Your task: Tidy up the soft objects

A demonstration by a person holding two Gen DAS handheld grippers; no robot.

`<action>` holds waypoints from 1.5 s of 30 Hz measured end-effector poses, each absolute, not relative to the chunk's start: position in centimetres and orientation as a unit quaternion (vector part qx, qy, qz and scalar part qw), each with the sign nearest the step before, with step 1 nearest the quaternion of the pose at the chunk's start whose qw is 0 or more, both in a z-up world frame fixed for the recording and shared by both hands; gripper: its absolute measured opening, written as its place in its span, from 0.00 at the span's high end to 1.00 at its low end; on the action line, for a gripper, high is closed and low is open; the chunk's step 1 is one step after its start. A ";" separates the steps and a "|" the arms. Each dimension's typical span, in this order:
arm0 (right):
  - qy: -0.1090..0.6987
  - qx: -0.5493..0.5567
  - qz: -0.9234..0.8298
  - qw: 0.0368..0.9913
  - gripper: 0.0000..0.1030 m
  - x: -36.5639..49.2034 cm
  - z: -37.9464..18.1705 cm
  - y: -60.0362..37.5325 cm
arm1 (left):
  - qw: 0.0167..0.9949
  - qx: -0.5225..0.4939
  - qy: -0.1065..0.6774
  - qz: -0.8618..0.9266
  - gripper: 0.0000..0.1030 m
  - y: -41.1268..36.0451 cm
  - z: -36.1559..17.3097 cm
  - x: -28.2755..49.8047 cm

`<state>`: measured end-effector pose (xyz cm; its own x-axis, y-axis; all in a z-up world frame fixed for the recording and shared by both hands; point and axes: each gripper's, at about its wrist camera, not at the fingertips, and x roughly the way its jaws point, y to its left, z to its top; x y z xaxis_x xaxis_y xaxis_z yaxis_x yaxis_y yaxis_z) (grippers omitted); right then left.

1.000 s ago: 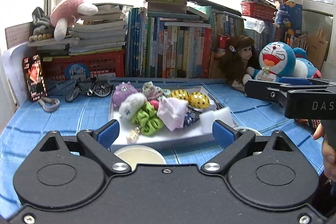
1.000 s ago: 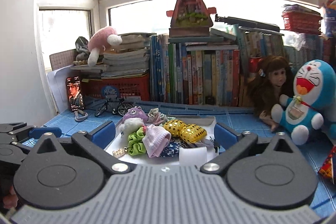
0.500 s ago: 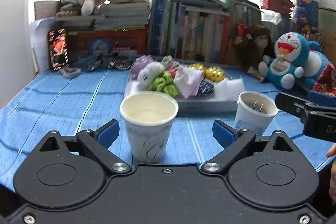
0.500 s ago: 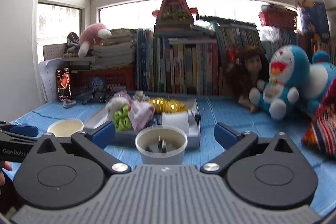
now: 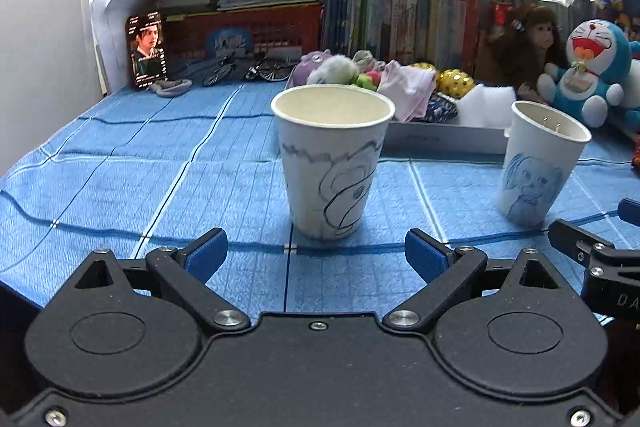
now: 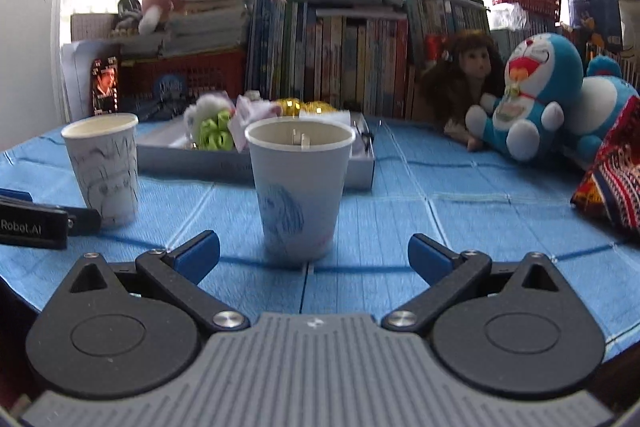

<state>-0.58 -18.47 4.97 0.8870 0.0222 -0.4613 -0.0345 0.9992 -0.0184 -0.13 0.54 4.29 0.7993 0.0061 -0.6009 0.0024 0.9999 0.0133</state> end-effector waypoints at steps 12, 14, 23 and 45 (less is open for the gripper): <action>0.265 -0.018 0.004 0.964 0.00 0.5 3.2 -17.9 | 0.941 0.000 0.337 0.013 0.08 0.3 2.2 0.9; 0.268 -0.019 0.004 0.963 0.00 0.7 3.0 -17.8 | 0.941 -0.001 0.339 0.017 0.07 0.4 1.9 1.1; 0.279 -0.017 0.007 0.960 0.00 1.2 2.5 -17.7 | 0.942 0.002 0.335 0.021 0.02 0.5 1.3 1.4; 0.292 -0.010 0.016 0.956 0.00 1.6 2.4 -18.0 | 0.938 0.001 0.345 0.026 0.00 0.5 1.4 1.9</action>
<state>1.64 -17.95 2.40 0.8288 0.0254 -0.5590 -0.0374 0.9993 -0.0100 1.92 0.51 1.37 0.7606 0.0491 -0.6474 -0.0479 0.9987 0.0195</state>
